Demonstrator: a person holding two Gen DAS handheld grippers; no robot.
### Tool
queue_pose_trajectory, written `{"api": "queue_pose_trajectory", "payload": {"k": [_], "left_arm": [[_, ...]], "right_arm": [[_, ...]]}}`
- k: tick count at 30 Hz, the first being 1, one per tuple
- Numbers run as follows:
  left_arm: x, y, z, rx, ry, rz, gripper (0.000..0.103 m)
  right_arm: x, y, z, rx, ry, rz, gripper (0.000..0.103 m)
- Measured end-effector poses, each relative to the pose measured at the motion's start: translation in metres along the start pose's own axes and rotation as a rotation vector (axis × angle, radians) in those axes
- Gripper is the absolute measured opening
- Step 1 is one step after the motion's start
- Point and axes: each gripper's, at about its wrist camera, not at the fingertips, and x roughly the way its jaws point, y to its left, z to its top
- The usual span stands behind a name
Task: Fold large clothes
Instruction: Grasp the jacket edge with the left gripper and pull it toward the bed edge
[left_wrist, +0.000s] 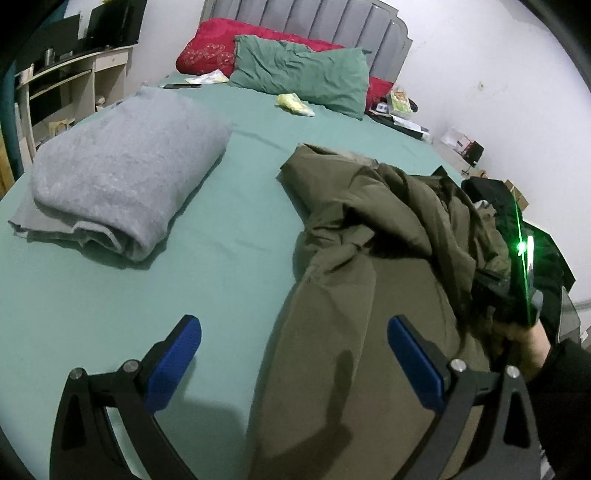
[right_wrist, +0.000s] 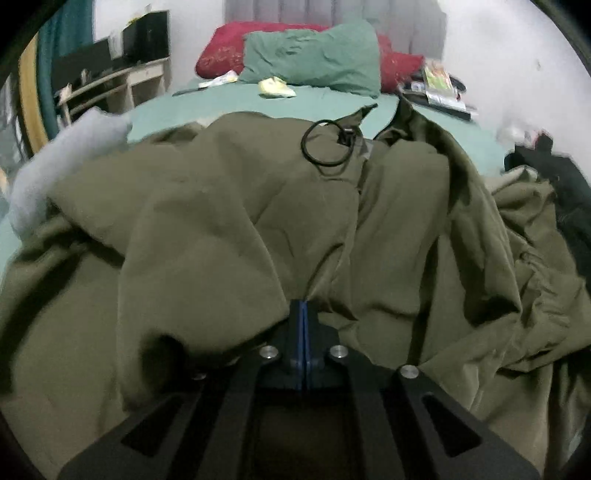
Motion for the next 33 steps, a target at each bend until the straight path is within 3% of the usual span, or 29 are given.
{"api": "queue_pose_trajectory", "payload": {"k": [2, 3, 5, 6, 7, 12, 16, 20, 24, 28, 32, 33], "left_arm": [[-0.007, -0.005, -0.003, 0.019, -0.015, -0.008, 0.101], [-0.011, -0.008, -0.004, 0.036, -0.027, -0.005, 0.101], [-0.024, -0.013, -0.009, 0.065, -0.052, -0.003, 0.101], [-0.03, -0.014, -0.01, 0.071, -0.063, -0.004, 0.101], [-0.038, -0.015, -0.014, 0.075, -0.077, -0.004, 0.101], [-0.063, -0.015, -0.04, 0.043, -0.093, 0.003, 0.101], [-0.081, -0.008, -0.076, -0.04, -0.092, 0.001, 0.101], [-0.091, 0.001, -0.103, -0.063, -0.06, 0.053, 0.101], [-0.096, 0.021, -0.125, -0.105, -0.006, 0.12, 0.101], [-0.096, 0.033, -0.139, -0.17, 0.04, 0.093, 0.101], [-0.086, 0.018, -0.152, -0.097, 0.118, 0.066, 0.101], [-0.079, 0.014, -0.159, -0.067, 0.165, 0.1, 0.101]], "right_arm": [[-0.008, -0.007, 0.005, 0.021, 0.002, 0.03, 0.004], [-0.018, -0.011, 0.003, 0.036, -0.004, 0.042, 0.009], [-0.044, -0.012, -0.001, 0.049, -0.03, 0.035, 0.036], [-0.059, -0.014, -0.005, 0.048, -0.055, 0.03, 0.057], [-0.077, -0.009, -0.017, 0.045, -0.074, 0.033, 0.064], [-0.164, -0.023, -0.073, 0.018, -0.119, -0.009, 0.066], [-0.224, -0.059, -0.134, 0.105, -0.097, -0.023, 0.067], [-0.279, -0.1, -0.203, 0.178, -0.108, -0.109, 0.07], [-0.312, -0.152, -0.262, 0.28, -0.09, -0.198, 0.071], [-0.321, -0.191, -0.312, 0.39, -0.051, -0.207, 0.073], [-0.311, -0.214, -0.337, 0.499, 0.017, -0.153, 0.075], [-0.309, -0.215, -0.341, 0.503, 0.022, -0.136, 0.075]]}}
